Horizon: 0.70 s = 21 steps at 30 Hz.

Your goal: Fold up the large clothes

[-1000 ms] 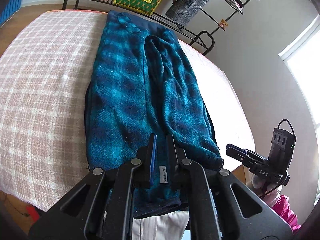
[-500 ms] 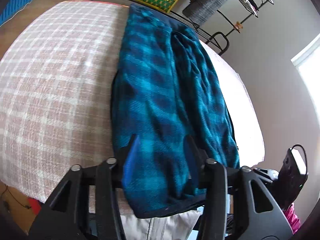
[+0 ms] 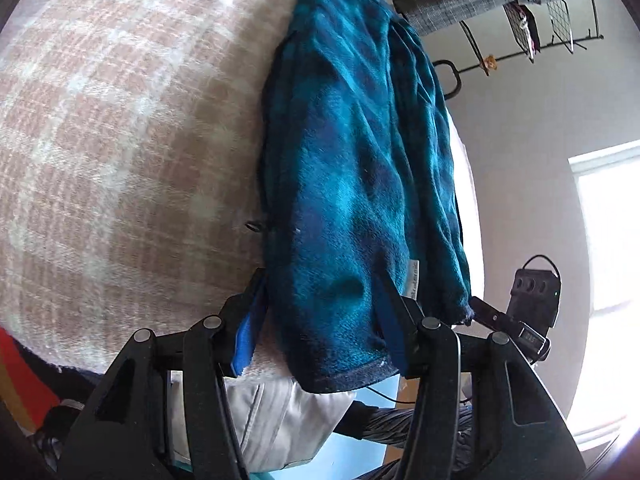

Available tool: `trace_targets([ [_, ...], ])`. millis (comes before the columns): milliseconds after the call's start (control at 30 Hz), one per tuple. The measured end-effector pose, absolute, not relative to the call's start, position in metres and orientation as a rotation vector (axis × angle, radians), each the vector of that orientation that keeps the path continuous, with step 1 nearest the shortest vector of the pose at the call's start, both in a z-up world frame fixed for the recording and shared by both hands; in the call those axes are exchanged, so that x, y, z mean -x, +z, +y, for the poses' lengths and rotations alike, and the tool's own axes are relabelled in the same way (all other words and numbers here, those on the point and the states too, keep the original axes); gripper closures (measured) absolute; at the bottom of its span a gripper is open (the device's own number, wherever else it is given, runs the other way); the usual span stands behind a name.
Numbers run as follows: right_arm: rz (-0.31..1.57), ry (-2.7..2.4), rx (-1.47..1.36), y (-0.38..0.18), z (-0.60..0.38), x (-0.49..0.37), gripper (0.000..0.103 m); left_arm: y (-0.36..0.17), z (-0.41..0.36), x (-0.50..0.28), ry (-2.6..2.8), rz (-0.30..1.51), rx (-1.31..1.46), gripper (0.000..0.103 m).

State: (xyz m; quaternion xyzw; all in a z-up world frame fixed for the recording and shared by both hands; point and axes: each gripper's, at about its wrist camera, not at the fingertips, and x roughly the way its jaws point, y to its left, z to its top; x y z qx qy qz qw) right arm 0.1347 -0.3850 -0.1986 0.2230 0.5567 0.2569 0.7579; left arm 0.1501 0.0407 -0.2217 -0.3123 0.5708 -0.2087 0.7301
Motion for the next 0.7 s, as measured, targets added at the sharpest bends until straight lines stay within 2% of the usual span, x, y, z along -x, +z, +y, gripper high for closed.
trace_targets([
  [33, 1.228, 0.573, -0.471, -0.202, -0.378, -0.134, 0.042, -0.220, 0.035, -0.148, -0.465, 1.248, 0.661, 0.052],
  [67, 1.247, 0.587, -0.454, -0.206, -0.369, -0.136, 0.047, -0.218, 0.028, -0.147, -0.474, 1.241, 0.622, 0.068],
  [100, 1.246, 0.581, -0.423, -0.208, -0.363, -0.135, 0.055, -0.216, 0.021, -0.147, -0.477, 1.241, 0.575, 0.080],
  [133, 1.236, 0.570, -0.382, -0.205, -0.358, -0.136, 0.072, -0.212, 0.016, -0.146, -0.477, 1.229, 0.534, 0.089],
  [233, 1.227, 0.544, -0.341, -0.193, -0.356, -0.137, 0.088, -0.191, 0.017, -0.141, -0.497, 1.181, 0.531, 0.092],
  [300, 1.192, 0.524, -0.325, -0.177, -0.363, -0.132, 0.090, -0.179, 0.026, -0.135, -0.503, 1.150, 0.554, 0.093],
  [400, 1.172, 0.503, -0.303, -0.173, -0.370, -0.128, 0.090, -0.183, 0.026, -0.132, -0.496, 1.153, 0.527, 0.093],
  [500, 1.239, 0.479, -0.264, -0.196, -0.358, -0.132, 0.090, -0.206, 0.013, -0.129, -0.457, 1.210, 0.463, 0.093],
  [533, 1.244, 0.479, -0.239, -0.200, -0.355, -0.133, 0.089, -0.209, 0.013, -0.128, -0.451, 1.212, 0.470, 0.091],
  [567, 1.233, 0.492, -0.225, -0.198, -0.353, -0.133, 0.088, -0.210, 0.017, -0.128, -0.445, 1.218, 0.498, 0.085],
  [600, 1.222, 0.513, -0.232, -0.193, -0.354, -0.134, 0.081, -0.211, 0.021, -0.128, -0.443, 1.235, 0.527, 0.077],
  [633, 1.209, 0.522, -0.259, -0.188, -0.358, -0.134, 0.068, -0.213, 0.023, -0.129, -0.446, 1.248, 0.553, 0.060],
  [667, 1.191, 0.525, -0.293, -0.184, -0.364, -0.134, 0.062, -0.215, 0.027, -0.127, -0.452, 1.242, 0.587, 0.057],
  [700, 1.174, 0.523, -0.330, -0.181, -0.371, -0.135, 0.051, -0.216, 0.029, -0.125, -0.450, 1.240, 0.605, 0.057],
])
